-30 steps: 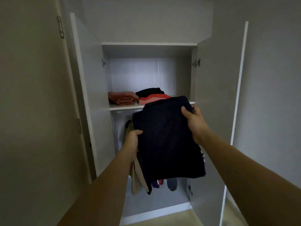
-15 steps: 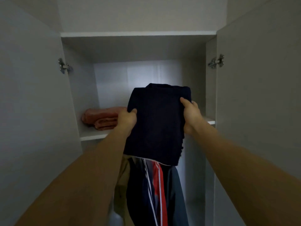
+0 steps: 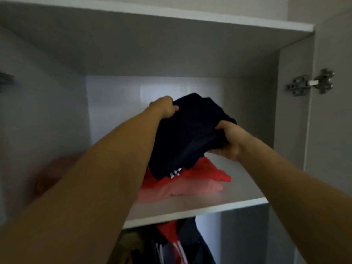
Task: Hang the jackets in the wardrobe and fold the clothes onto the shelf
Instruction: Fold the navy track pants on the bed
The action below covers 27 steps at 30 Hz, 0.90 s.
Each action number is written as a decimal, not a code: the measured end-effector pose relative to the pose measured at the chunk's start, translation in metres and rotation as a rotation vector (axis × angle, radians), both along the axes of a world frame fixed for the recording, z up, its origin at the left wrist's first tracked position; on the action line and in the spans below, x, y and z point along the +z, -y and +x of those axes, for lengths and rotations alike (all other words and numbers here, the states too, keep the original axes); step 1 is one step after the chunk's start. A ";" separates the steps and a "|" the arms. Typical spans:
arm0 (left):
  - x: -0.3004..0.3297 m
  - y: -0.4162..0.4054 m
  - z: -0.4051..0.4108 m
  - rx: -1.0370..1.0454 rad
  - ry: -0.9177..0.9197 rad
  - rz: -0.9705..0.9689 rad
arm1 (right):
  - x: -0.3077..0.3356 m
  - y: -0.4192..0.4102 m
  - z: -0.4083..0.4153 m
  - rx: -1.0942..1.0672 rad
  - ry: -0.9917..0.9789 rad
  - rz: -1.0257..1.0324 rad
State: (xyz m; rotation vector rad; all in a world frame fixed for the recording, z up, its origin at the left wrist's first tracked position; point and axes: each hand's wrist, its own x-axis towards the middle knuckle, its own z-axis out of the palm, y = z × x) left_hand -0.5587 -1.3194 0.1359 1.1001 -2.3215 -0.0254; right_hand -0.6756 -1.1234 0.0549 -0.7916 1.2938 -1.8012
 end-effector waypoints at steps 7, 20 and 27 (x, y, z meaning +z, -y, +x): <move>-0.155 0.070 -0.074 0.036 0.388 0.187 | -0.091 0.087 -0.029 -0.421 -0.305 0.380; -0.183 0.079 -0.074 -0.031 0.310 0.361 | -0.150 0.081 -0.018 -0.619 -0.500 0.090; -0.143 0.030 -0.047 -0.338 0.000 0.735 | -0.134 0.056 -0.034 -0.365 -0.254 0.007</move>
